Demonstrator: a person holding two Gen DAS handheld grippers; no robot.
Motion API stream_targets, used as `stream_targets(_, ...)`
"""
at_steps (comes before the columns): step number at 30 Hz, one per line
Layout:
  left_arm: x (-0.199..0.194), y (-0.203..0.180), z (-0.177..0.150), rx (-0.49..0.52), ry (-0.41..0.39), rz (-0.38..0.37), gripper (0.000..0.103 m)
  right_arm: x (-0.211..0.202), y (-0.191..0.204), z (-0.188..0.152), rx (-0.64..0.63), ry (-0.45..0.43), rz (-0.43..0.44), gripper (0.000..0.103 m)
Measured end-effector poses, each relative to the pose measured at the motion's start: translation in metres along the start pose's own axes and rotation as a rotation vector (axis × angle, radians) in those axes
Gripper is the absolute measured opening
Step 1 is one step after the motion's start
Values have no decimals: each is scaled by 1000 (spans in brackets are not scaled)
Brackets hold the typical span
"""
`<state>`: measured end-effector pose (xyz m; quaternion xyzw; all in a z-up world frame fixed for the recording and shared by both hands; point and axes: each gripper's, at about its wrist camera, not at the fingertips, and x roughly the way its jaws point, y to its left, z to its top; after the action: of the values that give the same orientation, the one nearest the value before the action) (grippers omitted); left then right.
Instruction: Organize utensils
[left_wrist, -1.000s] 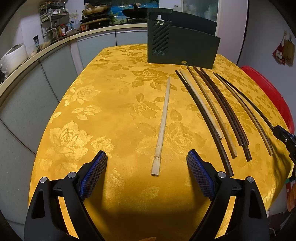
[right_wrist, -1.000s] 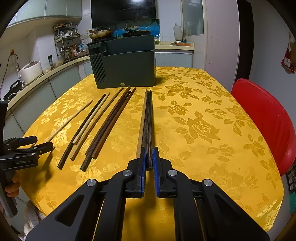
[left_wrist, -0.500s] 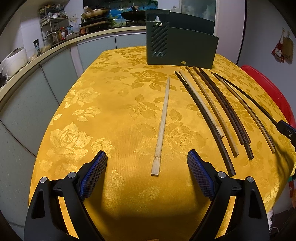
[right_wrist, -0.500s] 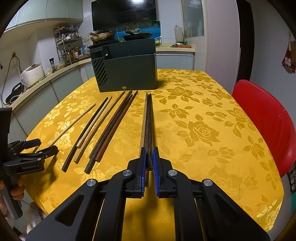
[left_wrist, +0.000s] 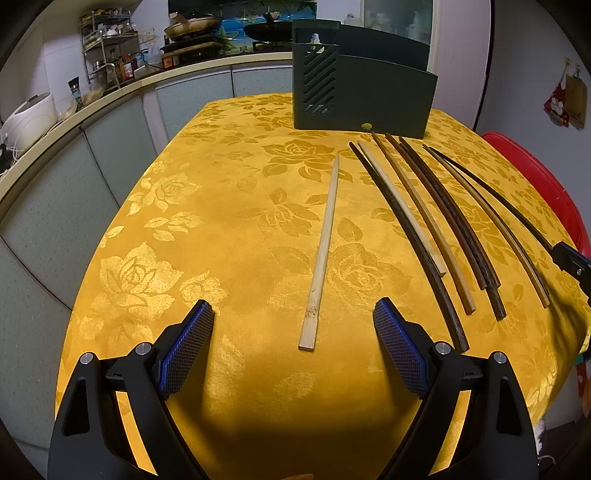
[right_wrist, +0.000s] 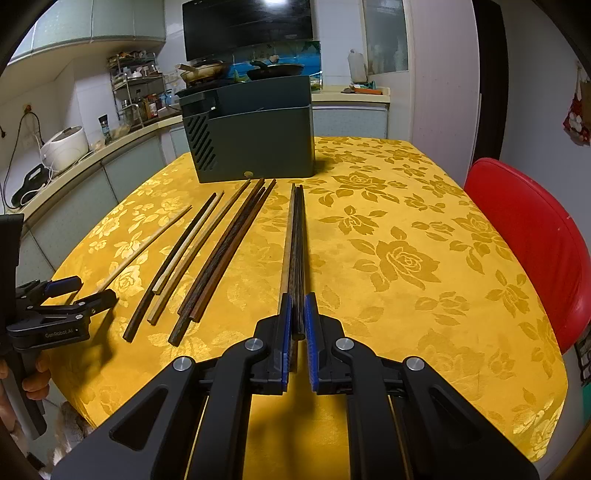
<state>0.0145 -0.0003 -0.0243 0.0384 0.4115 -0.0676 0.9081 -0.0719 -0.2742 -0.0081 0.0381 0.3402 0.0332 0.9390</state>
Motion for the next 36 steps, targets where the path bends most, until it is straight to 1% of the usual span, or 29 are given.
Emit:
stream_targets(24, -2, -1, -2, 0, -1, -9, 86, -2, 0, 0, 5, -9, 0, 7)
stream_targets(29, -4, 1, -3, -12, -7, -21, 86, -4, -1, 1, 8, -10, 2, 7)
stream_targets(32, -5, 3, -5, -3, -17, -2, 76, -7, -3, 2, 8, -15, 1, 7)
stream_targets(34, -7, 6, -6, 0, -24, -4, 66, -9, -5, 4, 12, -19, 0, 7)
stream_targets(36, -9, 11, -7, -8, -30, -6, 60, -10, -7, 5, 16, -23, -1, 7)
